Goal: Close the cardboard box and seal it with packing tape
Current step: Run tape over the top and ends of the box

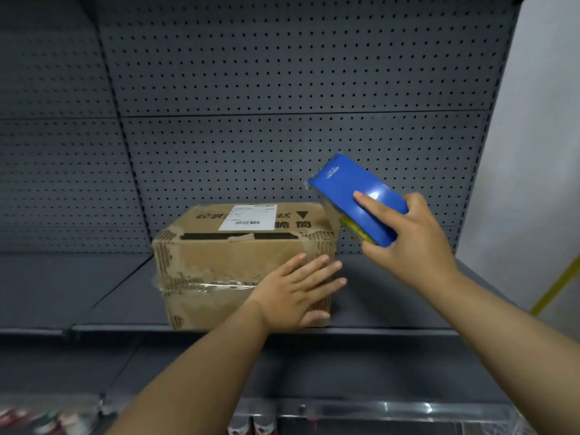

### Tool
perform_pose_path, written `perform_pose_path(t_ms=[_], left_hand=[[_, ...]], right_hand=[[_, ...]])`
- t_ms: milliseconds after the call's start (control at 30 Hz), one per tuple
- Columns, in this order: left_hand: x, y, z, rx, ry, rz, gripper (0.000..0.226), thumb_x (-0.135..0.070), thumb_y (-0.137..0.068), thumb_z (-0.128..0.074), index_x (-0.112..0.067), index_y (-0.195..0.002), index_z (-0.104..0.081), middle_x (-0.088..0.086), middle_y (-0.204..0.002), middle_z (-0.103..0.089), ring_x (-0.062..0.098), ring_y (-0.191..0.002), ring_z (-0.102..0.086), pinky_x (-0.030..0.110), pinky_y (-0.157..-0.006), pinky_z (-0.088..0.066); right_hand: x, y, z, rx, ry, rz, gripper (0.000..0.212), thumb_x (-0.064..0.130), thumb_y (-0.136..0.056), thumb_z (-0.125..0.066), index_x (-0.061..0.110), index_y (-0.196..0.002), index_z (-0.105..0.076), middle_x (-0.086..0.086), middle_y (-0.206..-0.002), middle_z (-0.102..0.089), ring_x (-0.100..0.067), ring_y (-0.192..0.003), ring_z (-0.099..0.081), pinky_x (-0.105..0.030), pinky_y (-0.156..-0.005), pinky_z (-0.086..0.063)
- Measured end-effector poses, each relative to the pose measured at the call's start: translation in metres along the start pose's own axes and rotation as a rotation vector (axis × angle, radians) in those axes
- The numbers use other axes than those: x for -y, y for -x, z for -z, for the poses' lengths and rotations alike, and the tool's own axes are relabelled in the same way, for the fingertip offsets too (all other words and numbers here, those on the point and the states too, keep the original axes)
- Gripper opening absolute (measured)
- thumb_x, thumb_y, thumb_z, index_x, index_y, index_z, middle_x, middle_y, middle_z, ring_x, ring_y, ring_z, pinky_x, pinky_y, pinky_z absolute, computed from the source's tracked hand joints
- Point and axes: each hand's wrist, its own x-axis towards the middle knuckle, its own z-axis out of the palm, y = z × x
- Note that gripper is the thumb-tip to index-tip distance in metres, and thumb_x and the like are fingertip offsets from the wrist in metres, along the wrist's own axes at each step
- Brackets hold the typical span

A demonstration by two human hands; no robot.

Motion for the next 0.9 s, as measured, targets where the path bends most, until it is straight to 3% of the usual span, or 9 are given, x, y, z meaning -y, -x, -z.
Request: perform_pose_path(t_ms=[67,133,233,333,467,600,767,833,900], left_hand=[[0.004,0.024,0.006,-0.028,0.028,0.257,0.064,-0.057,-0.094,-0.028,-0.025,-0.148,-0.018,0.002,-0.159,0.0,0.02,-0.146,-0.003,0.041,-0.117,-0.004],[0.01,0.048,0.014,-0.009,0.07,0.669,0.072,-0.058,-0.094,-0.02,-0.018,-0.15,0.0,0.008,-0.157,0.016,0.024,-0.145,0.01,0.042,-0.117,0.003],[0.022,0.077,0.034,-0.023,0.372,1.348,0.078,-0.054,-0.094,-0.022,-0.004,-0.146,0.008,0.022,-0.154,0.013,0.034,-0.143,0.011,0.047,-0.117,0.003],[0.04,0.096,0.047,-0.146,0.758,1.662,0.072,-0.038,-0.097,-0.033,-0.002,-0.147,0.006,0.019,-0.157,0.006,0.032,-0.145,0.002,0.042,-0.117,-0.004],[0.058,0.118,0.042,-0.125,0.908,1.687,0.055,-0.036,-0.1,-0.025,-0.006,-0.146,-0.025,0.015,-0.149,-0.035,0.031,-0.137,-0.031,0.041,-0.113,-0.026],[0.073,0.134,0.032,-0.112,0.926,1.635,0.045,-0.035,-0.099,-0.029,-0.009,-0.125,-0.056,0.012,-0.121,-0.063,0.03,-0.111,-0.057,0.045,-0.097,-0.044],[0.084,0.146,0.03,-0.087,0.985,1.544,0.037,-0.028,-0.1,-0.034,-0.013,-0.114,-0.064,0.003,-0.098,-0.067,0.025,-0.093,-0.061,0.032,-0.078,-0.046],[0.088,0.15,0.029,-0.018,1.001,1.493,0.04,-0.03,-0.1,-0.03,-0.013,-0.115,-0.063,0.009,-0.104,-0.068,0.026,-0.095,-0.06,0.033,-0.081,-0.047],[0.091,0.152,0.026,0.101,1.107,1.451,0.047,-0.035,-0.1,-0.024,-0.012,-0.127,-0.054,0.011,-0.123,-0.061,0.027,-0.111,-0.055,0.037,-0.095,-0.044]], right_hand=[[0.008,-0.003,-0.001,0.001,-0.033,-0.005,0.068,0.017,-0.065,-0.075,0.034,-0.127,-0.054,-0.006,-0.087,-0.035,-0.024,-0.072,-0.043,-0.03,-0.066,-0.04],[0.019,-0.008,-0.005,0.002,-0.079,-0.007,0.067,0.016,-0.066,-0.075,0.034,-0.127,-0.054,-0.006,-0.089,-0.035,-0.024,-0.075,-0.042,-0.029,-0.067,-0.038],[0.04,-0.013,-0.015,-0.007,-0.132,0.004,0.066,0.018,-0.067,-0.076,0.034,-0.127,-0.055,-0.005,-0.09,-0.035,-0.023,-0.077,-0.041,-0.028,-0.069,-0.036],[0.063,-0.018,-0.027,-0.021,-0.174,0.019,0.065,0.018,-0.066,-0.076,0.034,-0.126,-0.056,-0.005,-0.09,-0.036,-0.026,-0.077,-0.046,-0.03,-0.07,-0.04],[0.092,-0.024,-0.043,-0.03,-0.185,0.052,0.066,0.019,-0.064,-0.075,0.033,-0.125,-0.057,-0.006,-0.089,-0.036,-0.027,-0.073,-0.047,-0.031,-0.07,-0.041],[0.118,-0.032,-0.055,-0.035,-0.171,0.024,0.065,0.02,-0.065,-0.073,0.036,-0.126,-0.056,-0.004,-0.09,-0.037,-0.025,-0.074,-0.046,-0.031,-0.07,-0.043],[0.148,-0.044,-0.073,-0.026,-0.192,-0.063,0.064,0.025,-0.069,-0.073,0.042,-0.127,-0.051,-0.004,-0.096,-0.04,-0.025,-0.083,-0.049,-0.034,-0.074,-0.048],[0.159,-0.047,-0.082,-0.031,-0.194,-0.091,0.064,0.029,-0.07,-0.073,0.045,-0.127,-0.05,-0.006,-0.099,-0.044,-0.025,-0.086,-0.051,-0.035,-0.075,-0.049],[0.169,-0.049,-0.09,-0.027,-0.213,-0.12,0.063,0.03,-0.071,-0.074,0.047,-0.127,-0.049,-0.005,-0.1,-0.044,-0.022,-0.089,-0.05,-0.031,-0.076,-0.047]])
